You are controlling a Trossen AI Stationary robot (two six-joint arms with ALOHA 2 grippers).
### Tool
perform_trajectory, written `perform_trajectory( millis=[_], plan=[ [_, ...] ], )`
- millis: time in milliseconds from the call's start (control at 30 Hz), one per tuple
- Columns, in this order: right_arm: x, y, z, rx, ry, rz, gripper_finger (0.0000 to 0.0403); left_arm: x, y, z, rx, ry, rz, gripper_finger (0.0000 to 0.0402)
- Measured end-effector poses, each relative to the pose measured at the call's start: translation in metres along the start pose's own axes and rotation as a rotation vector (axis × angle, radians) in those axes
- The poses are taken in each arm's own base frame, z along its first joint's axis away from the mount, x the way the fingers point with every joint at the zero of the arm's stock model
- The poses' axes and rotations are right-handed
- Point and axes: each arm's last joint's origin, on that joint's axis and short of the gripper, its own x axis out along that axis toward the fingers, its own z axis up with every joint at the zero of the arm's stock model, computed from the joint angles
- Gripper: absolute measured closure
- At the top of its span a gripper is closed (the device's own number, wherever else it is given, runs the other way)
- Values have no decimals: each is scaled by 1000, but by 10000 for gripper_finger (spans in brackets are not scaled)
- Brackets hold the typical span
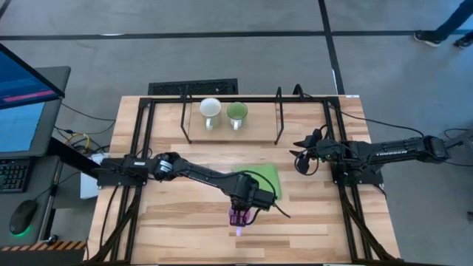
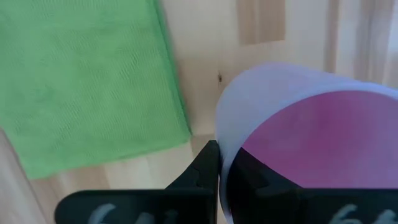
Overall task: Stack small to large cups/mugs on shelf
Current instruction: Put the purple mug on the shelf
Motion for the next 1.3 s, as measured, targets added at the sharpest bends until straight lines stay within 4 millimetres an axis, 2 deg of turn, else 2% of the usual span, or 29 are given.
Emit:
perform_trajectory(
  millis=[333,500,800,1067,1200,1300],
  plan=[
    [0,0,-1,13,7,-2,193,13,-1,-1,-5,16,37,401],
    [0,0,-1,12,9,-2,193,13,-1,0,-23,8,30,400],
    [0,0,-1,10,12,-4,193,13,1,0,-45,4,23,368],
    [0,0,-2,8,17,-5,193,13,3,0,-62,18,11,364],
    [0,0,-2,7,17,-5,193,13,3,-1,-72,21,12,345],
    [0,0,-2,6,17,-5,193,13,3,-1,-76,27,12,314]
  ],
)
